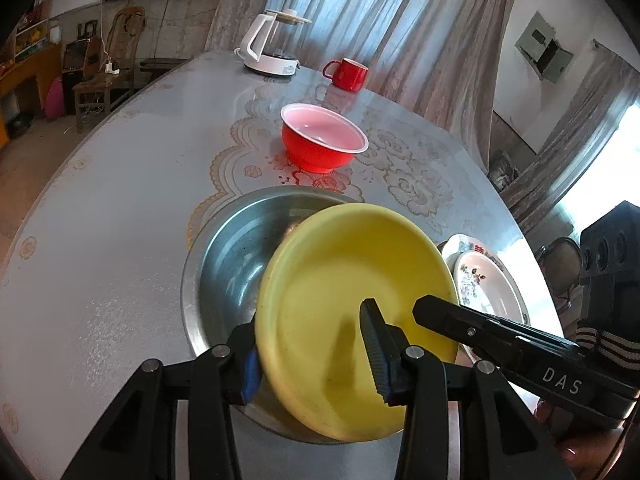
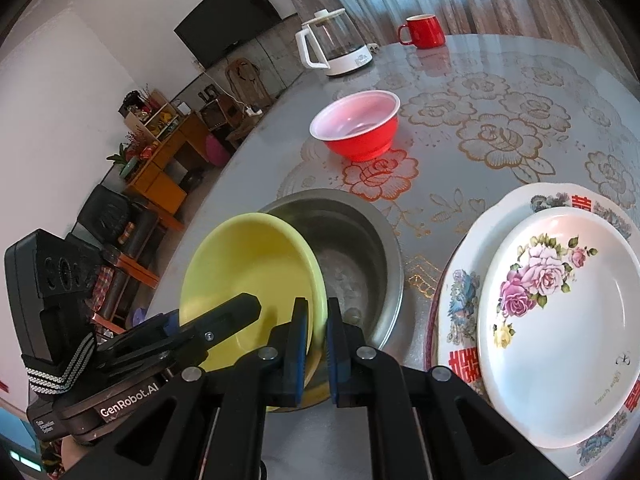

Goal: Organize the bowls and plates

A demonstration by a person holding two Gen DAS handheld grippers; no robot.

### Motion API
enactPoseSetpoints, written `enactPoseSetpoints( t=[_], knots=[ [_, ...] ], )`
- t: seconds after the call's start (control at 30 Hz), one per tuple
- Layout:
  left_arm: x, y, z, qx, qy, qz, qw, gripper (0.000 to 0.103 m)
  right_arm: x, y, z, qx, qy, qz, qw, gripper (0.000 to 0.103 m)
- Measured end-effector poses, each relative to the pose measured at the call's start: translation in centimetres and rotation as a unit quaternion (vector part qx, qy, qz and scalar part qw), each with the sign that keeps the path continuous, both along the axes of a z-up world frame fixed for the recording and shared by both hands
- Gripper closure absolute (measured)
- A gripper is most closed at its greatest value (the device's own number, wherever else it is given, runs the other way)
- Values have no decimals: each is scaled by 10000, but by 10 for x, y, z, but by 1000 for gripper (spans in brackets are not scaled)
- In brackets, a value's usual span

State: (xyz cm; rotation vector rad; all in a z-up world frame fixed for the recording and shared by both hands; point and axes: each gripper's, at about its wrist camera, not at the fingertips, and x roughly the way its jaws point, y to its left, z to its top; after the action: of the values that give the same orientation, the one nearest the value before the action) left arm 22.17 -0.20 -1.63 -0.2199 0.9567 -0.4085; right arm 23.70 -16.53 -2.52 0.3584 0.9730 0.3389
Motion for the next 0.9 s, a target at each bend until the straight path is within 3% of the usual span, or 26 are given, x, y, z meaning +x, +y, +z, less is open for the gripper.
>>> enactPoseSetpoints(
  t=[0.3, 0.63, 0.7, 0.77, 0.9],
  knots=[
    [12, -1, -10, 109, 77, 20, 9999, 59, 13, 6, -9, -149, 151, -3, 9998, 95],
    [18, -9, -13, 531, -88, -31, 9985, 58, 21, 9, -13, -334, 231, -60, 9992, 94],
    [18, -12, -14, 640, -118, -48, 9979, 57, 21, 9, -12, -398, 207, -58, 9990, 94],
    [18, -17, -14, 792, -155, -98, 9967, 50, 20, 11, -10, -477, 161, -33, 9987, 94],
    [19, -21, -15, 1012, -198, -78, 9946, 48, 22, 13, -7, -656, 119, -3, 9978, 94]
  ],
)
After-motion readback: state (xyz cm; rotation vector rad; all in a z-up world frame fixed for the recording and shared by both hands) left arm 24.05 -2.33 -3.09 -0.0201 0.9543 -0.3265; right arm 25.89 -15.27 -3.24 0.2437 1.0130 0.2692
